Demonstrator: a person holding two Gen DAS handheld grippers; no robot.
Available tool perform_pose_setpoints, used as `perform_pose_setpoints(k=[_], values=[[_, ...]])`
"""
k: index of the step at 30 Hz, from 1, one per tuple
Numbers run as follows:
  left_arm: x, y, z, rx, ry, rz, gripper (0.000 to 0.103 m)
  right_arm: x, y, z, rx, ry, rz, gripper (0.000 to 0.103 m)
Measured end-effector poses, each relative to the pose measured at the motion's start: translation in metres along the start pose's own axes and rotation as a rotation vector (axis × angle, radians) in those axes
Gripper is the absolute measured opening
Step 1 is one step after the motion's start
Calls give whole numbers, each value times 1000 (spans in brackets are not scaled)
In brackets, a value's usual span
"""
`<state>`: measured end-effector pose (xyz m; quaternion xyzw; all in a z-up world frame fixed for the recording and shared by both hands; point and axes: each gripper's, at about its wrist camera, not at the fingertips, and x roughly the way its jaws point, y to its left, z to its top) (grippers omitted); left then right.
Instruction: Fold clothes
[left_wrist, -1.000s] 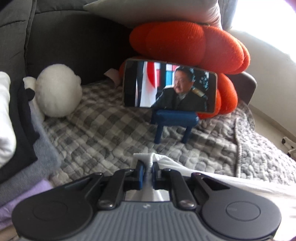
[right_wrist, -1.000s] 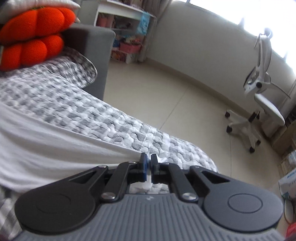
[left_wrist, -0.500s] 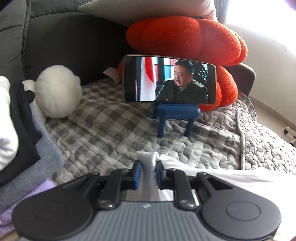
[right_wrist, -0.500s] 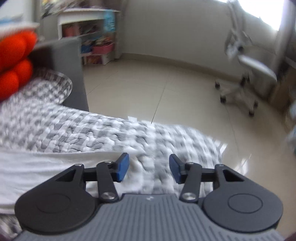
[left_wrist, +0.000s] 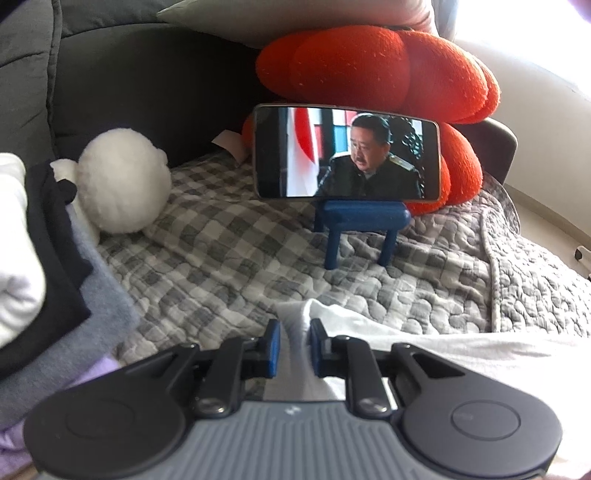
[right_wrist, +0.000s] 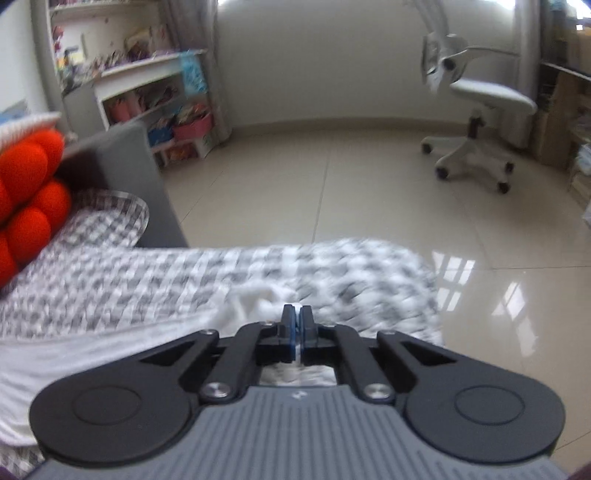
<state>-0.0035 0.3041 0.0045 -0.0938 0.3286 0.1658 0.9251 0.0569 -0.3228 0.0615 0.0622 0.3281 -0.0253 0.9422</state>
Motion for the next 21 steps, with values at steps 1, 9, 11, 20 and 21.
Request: perform_pose_setpoints(k=[1,9,11,20,21], values=[[0,1,0,-2,5,-10,18,-3,-3,0,-14,-6,-38,0],[-9,9,-6,-1,39,-45,37,31,21,-30,-201,129,-29,13],[-16,15,-6,-9,31,-52,41,27,38,-23,-239,94,18,28],[-35,38,-15,-67,31,-78,45,23,191,-22,-667,28,346,64],[-37,40,-16,-73,28,-82,45,24,206,-24,-704,24,381,64]])
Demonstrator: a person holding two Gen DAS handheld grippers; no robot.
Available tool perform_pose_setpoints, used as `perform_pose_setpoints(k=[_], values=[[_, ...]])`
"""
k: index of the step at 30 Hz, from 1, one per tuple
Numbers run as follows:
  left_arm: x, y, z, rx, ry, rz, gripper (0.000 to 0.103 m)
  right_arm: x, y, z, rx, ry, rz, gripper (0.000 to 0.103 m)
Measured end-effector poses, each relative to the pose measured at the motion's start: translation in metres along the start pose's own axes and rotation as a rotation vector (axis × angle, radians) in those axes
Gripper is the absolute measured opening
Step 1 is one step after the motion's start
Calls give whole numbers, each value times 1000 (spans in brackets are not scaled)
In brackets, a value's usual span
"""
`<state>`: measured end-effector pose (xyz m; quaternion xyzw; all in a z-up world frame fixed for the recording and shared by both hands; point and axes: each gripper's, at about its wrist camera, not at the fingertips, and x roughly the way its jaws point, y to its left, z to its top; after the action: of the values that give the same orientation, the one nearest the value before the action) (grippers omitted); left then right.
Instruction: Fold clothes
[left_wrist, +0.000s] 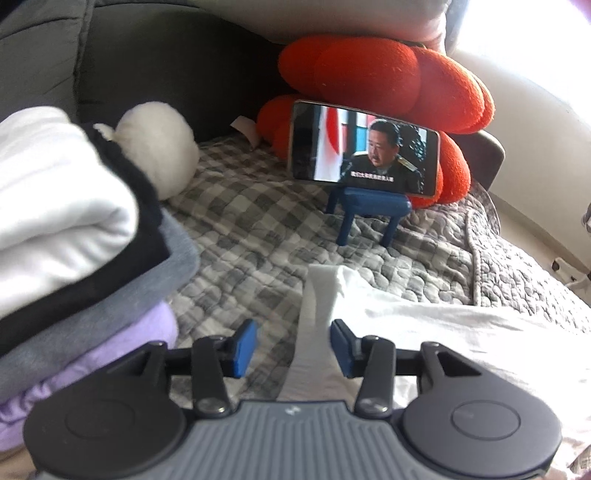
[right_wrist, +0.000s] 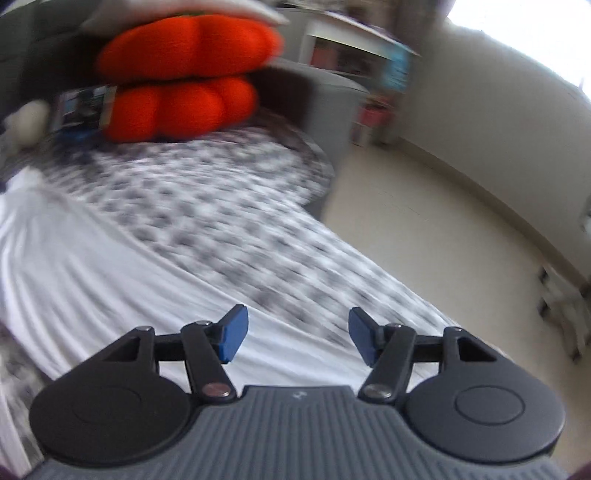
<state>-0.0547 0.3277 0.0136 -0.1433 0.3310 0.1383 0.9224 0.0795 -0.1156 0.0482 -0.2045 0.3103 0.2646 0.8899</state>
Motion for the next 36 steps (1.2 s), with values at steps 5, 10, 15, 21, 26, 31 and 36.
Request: perform_pose_setpoints(k=[5,10,15,21,26,31,36], values=[[-14,14,1,-30,-15,-14,48,41,48,26,-106,25,127,64],[-34,19,-20,-28,27,-3,49,53,67,31,-96,51,155,0],[-60,18,-49,29,35,45,50,36,67,43,-94,-21,19,0],[-68,26,-69,20,56,83,48,51,71,50,-105,35,-36,0],[-82,33,-75,-29,59,78,44,57,102,76,-158,11,93,32],[-91,45,-74,-116,65,62,47,75,163,127,-230,-37,262,56],[-82,44,-77,-172,96,36,60,107,221,166,-249,-35,439,56]])
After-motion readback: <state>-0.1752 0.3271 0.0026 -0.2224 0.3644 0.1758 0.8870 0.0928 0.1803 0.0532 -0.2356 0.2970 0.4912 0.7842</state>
